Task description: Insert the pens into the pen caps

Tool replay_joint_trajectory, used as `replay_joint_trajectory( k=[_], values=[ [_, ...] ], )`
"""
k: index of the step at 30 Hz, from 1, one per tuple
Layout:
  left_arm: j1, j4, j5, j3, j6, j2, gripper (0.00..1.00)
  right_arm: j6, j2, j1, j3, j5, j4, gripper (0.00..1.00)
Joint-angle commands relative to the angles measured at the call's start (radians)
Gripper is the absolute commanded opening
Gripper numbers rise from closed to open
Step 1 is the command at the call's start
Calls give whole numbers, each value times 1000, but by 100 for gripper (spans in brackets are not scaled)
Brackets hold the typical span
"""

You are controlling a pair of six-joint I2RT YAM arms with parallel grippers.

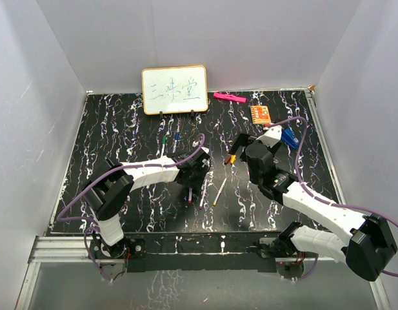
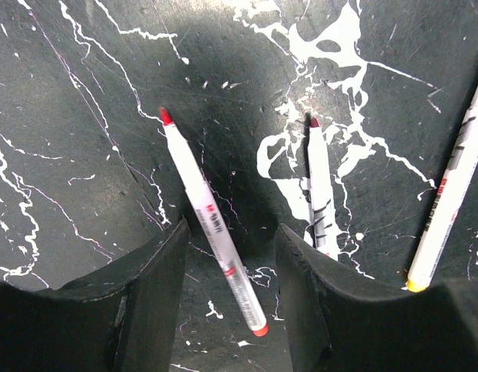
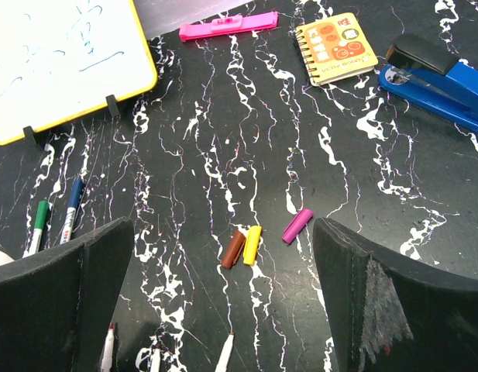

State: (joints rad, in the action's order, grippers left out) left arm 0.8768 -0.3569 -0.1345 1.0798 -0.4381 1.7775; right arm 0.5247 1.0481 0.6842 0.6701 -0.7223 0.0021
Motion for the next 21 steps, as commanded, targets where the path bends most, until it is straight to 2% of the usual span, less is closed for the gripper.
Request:
replay_joint_trajectory(
  k=[1, 7, 12, 21],
  values=[
    [8, -152, 36, -41, 14, 7, 46, 15, -5, -7, 7, -5, 37, 98],
    [8, -215, 37, -46, 10, 19, 45, 16, 11, -16, 30, -3, 30, 93],
    [8, -253, 22, -56, -4, 24, 42, 24, 19, -31, 38, 15, 28, 98],
    [4, -228, 36, -59, -7, 78, 33, 28, 28, -57, 40, 17, 22, 98]
  ],
)
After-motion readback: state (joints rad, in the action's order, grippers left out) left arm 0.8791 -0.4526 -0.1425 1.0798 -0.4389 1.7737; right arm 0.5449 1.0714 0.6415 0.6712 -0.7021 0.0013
